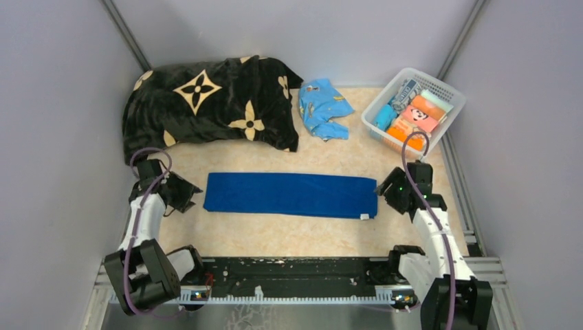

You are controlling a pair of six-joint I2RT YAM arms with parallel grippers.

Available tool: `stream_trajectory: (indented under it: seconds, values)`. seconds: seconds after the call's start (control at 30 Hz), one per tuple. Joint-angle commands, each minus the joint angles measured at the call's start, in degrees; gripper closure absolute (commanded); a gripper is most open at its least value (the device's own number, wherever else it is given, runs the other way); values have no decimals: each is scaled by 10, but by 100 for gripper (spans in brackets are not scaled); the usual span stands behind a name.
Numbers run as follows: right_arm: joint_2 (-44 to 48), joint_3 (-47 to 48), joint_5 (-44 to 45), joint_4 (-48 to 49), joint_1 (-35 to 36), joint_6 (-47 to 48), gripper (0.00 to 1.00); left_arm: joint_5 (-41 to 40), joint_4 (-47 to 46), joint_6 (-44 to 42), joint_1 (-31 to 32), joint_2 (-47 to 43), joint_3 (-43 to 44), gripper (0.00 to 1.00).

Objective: Roll the towels
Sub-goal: Fold the towel at the center of the board.

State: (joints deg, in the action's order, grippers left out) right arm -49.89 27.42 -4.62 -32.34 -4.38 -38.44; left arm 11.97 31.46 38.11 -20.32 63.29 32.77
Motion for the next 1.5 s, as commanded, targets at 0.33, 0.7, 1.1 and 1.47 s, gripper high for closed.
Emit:
stream_trajectory:
  seconds: [0.33,0.7,1.1,1.47]
  values:
    - [-180,67,-239,300,10,66,41,-9,-92,-11,195,100,131,42]
    - [-346,77,-183,364,-1,77,41,-61,-128,5,205,261,116,45]
    - [-411,156,-170,349,-18,128,40,-50,-132,32,206,221,78,42]
    - [-249,148,-193,185,21,151,40,-14,-83,-3,207,133,123,32]
